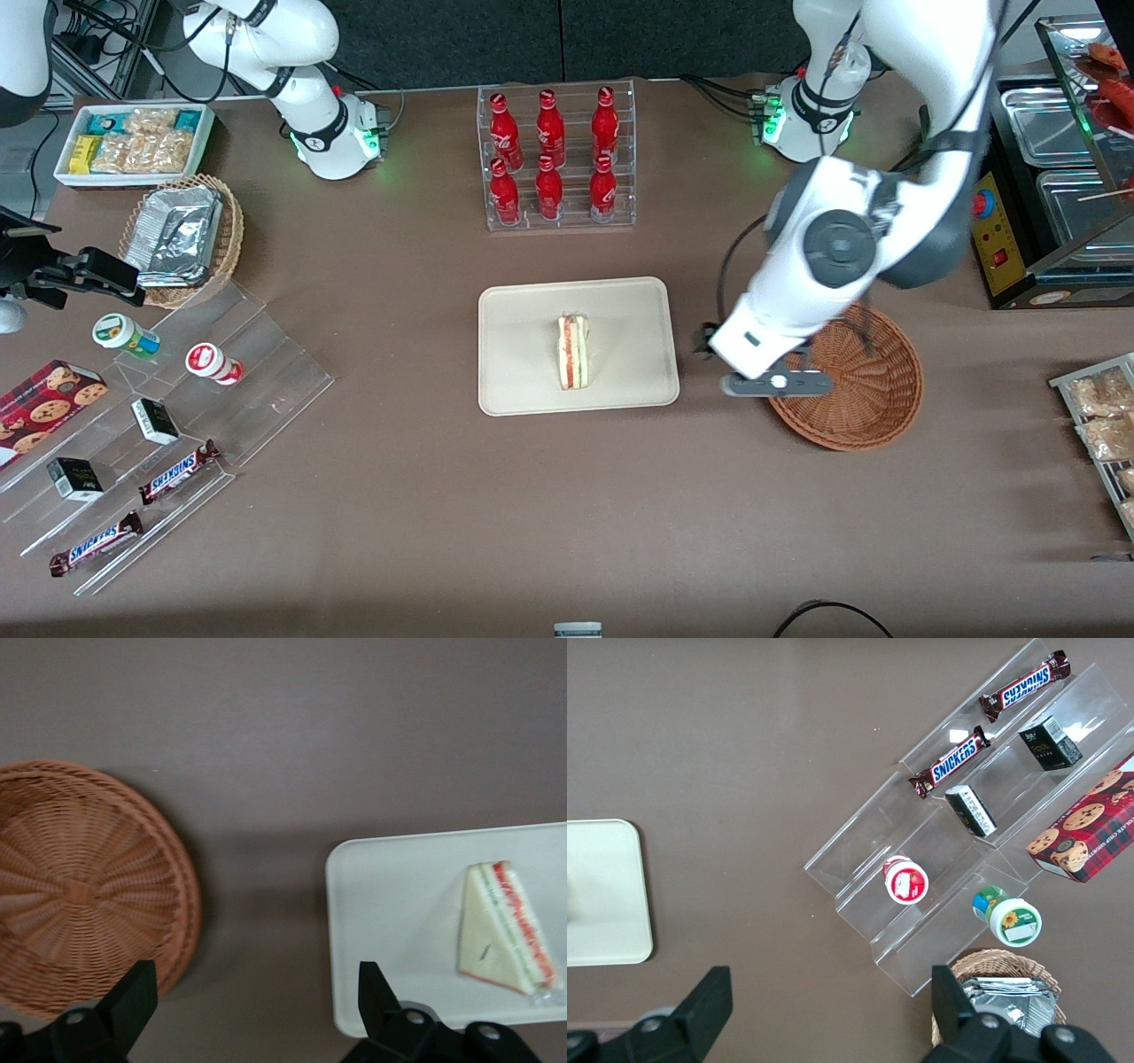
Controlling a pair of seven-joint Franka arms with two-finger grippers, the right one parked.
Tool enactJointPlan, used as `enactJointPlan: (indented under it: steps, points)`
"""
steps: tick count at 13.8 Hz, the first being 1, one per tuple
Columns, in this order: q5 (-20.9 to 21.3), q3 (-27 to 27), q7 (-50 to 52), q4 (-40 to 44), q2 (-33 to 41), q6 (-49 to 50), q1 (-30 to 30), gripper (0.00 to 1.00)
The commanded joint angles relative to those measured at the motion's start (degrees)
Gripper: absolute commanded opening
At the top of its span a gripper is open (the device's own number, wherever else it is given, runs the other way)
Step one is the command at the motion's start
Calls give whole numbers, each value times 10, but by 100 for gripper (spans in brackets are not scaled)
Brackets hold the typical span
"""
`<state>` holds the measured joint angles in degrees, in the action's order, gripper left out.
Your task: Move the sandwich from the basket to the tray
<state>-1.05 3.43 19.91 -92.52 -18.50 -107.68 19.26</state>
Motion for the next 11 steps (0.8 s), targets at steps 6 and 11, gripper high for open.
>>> enactJointPlan:
  steps: [6,11]
  points:
    - [2,7,-122,-18,96,131,-112,100]
    - [2,11,-131,-8,147,194,-147,100]
